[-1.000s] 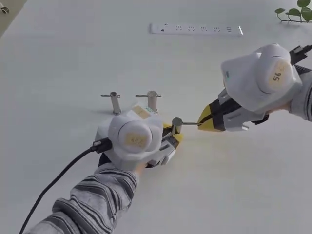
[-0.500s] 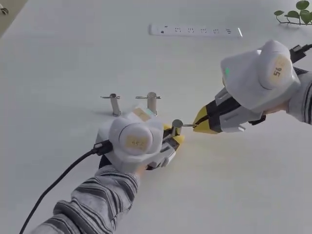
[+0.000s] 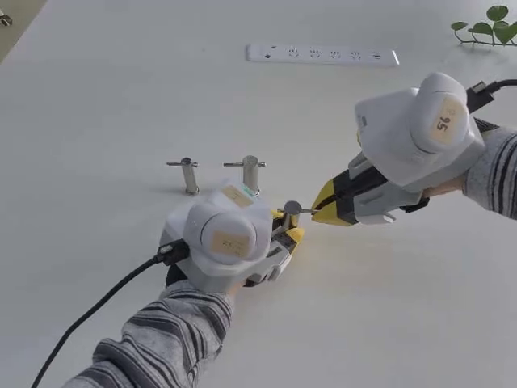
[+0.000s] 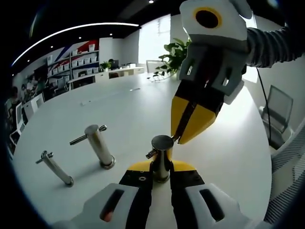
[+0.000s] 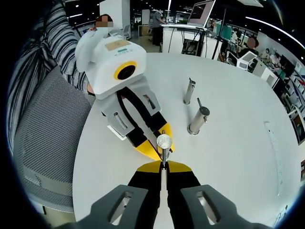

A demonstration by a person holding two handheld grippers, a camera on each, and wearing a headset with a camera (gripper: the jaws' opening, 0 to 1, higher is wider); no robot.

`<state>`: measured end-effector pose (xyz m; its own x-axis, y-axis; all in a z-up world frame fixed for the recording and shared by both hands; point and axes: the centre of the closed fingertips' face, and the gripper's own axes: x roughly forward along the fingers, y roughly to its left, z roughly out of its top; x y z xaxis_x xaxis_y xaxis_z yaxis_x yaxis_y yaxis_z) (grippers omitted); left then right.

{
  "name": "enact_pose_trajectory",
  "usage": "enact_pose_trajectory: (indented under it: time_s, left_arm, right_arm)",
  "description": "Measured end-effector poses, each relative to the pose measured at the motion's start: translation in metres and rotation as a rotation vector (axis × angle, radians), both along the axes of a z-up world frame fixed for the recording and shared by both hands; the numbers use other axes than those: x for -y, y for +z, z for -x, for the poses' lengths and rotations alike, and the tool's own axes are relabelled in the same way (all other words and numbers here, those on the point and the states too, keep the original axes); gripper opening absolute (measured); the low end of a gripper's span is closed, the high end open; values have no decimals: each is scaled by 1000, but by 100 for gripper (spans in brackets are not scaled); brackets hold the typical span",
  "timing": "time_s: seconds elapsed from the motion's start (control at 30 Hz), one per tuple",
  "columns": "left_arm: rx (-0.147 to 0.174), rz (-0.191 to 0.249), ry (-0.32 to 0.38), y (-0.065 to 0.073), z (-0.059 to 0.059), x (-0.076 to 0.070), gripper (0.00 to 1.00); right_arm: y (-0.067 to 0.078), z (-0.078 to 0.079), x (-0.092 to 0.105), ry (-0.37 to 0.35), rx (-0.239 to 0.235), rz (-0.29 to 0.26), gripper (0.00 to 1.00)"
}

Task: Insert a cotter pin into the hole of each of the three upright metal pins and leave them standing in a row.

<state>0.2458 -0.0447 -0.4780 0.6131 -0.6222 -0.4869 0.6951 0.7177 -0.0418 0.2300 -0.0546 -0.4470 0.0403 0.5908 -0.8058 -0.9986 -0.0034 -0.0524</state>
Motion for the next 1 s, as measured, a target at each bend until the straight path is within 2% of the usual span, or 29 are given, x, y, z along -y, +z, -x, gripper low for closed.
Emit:
enact_pose_trajectory:
  time_s: [0.23, 0.47, 0.63, 0.83, 1.0]
  left_arm:
    - [-11, 3, 17, -3, 0, 0, 10]
    - [-19, 4, 20, -4, 0, 0, 10]
    - [-16, 3, 20, -4, 0, 0, 10]
    - [-18, 4, 24, -4, -1, 0, 10]
    - [-25, 7, 24, -5, -1, 0, 10]
  right_arm:
    - [0, 2, -4, -40, -21, -14, 0]
    - [0, -1, -7, -59, -7, -38, 0]
    - [7, -4, -2, -115, -45, -83, 5]
    - [10, -1, 2, -139, -78, -103, 1]
    - [8, 2, -1, -144, -82, -108, 0]
